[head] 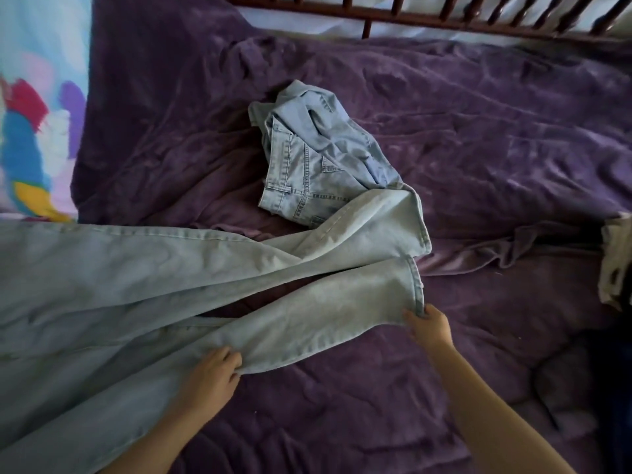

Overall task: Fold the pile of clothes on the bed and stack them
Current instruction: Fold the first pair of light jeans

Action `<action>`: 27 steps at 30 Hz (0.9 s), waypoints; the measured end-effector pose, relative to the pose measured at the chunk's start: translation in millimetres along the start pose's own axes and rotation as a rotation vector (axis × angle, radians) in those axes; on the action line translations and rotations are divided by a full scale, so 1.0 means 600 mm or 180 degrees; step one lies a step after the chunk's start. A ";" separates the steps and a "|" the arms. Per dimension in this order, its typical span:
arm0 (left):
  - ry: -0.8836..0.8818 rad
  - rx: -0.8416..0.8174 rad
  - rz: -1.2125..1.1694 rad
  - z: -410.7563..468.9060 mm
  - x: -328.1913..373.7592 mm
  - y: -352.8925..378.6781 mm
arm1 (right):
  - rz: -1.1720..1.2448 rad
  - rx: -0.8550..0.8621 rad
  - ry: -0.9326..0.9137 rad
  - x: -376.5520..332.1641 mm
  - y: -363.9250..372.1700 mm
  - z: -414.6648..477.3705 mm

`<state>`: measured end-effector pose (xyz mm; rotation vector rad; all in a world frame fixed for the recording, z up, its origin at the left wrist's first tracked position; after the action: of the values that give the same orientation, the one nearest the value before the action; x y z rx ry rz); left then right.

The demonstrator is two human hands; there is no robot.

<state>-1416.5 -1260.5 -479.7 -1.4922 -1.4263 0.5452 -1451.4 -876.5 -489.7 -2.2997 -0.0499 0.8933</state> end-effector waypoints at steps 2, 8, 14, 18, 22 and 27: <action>-0.0031 0.0253 -0.0172 -0.007 -0.004 -0.007 | 0.0516 0.0040 -0.0017 -0.012 -0.033 -0.027; 0.0924 0.0611 -0.0740 -0.101 0.042 -0.056 | 0.2043 -0.0063 -0.0268 -0.053 -0.185 -0.160; 0.1297 0.0148 -0.0616 -0.213 0.096 -0.004 | 0.2113 0.0241 0.0511 0.130 -0.249 -0.293; 0.0951 -0.1011 -0.0250 -0.239 0.088 0.088 | 0.0193 0.0332 0.1363 0.337 -0.190 -0.282; 0.0472 -0.1269 -0.0086 -0.237 0.081 0.077 | -0.0862 0.0086 0.1096 0.305 -0.134 -0.250; -0.0077 -0.0765 -0.0029 -0.178 0.026 0.012 | -0.0416 0.0025 0.0257 0.110 -0.088 -0.229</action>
<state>-1319.7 -1280.0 -434.7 -1.6707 -1.5597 0.3975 -1306.3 -896.2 -421.7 -2.2939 -0.1595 0.7325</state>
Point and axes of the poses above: each hand's wrist, its own z-axis towards the middle knuckle, its own y-axis out of the palm, x = y × z, the point moved 2 cm from there along z, towards the middle knuckle, and after that the axes turned 4 degrees about z, right-handed, at the moved point
